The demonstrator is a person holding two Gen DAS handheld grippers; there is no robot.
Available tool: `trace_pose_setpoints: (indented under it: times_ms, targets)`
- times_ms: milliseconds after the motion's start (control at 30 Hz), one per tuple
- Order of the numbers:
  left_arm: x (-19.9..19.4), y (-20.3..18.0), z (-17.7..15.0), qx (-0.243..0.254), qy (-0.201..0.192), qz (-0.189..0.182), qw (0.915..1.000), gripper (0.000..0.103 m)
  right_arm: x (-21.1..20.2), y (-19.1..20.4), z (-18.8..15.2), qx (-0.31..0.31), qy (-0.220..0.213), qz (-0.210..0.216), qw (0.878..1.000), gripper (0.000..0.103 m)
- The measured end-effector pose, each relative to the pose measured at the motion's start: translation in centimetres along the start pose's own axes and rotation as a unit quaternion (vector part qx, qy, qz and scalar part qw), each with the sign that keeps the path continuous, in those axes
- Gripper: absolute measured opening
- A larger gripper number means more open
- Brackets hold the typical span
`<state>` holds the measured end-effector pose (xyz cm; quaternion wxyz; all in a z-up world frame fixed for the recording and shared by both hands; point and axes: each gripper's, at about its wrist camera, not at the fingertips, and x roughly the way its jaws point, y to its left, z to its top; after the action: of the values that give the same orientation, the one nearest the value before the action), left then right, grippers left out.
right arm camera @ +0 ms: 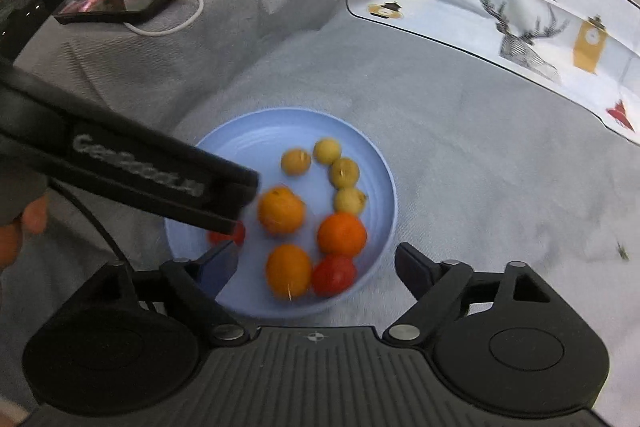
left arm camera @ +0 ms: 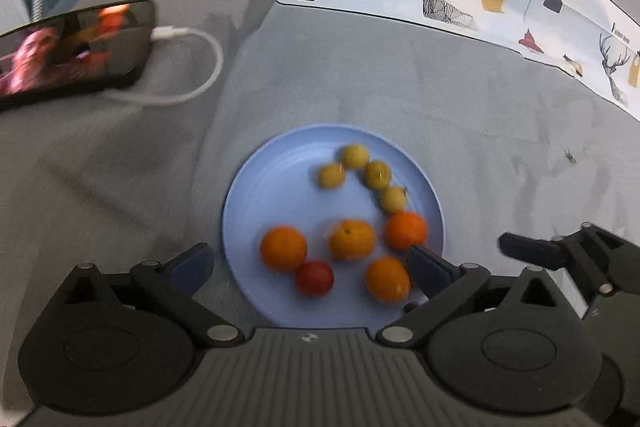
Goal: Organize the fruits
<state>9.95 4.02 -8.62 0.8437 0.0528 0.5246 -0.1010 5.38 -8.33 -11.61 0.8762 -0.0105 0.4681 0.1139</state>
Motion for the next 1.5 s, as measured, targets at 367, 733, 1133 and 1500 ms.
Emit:
trace_pose_setpoints:
  times_ms: [367,733,1133,1500]
  targets:
    - [-6.7,-0.8,-6.2,-0.031,-0.004,0.024,0.9992,0.102,-8.7,0.8,-4.8,0.042,-0.068,-0.071,0.994,0.099]
    - [-11.5,-2.2,-10.5,-0.015,-0.041,0.058,0.9974,0.103,-13.4,2.7,-8.7,0.021,-0.115,-0.099,0.988,0.102]
    - [-14.4,-3.6,-12.6,-0.003,-0.077,0.081,0.9937,0.103,-16.3,3.7,-10.6,0.007,-0.150,-0.103,0.983,0.102]
    - [-15.8,-4.3,-13.3,0.008,-0.098,0.102,0.9899,0.103,-17.3,4.0,-11.2,0.010,-0.163,-0.106,0.981,0.102]
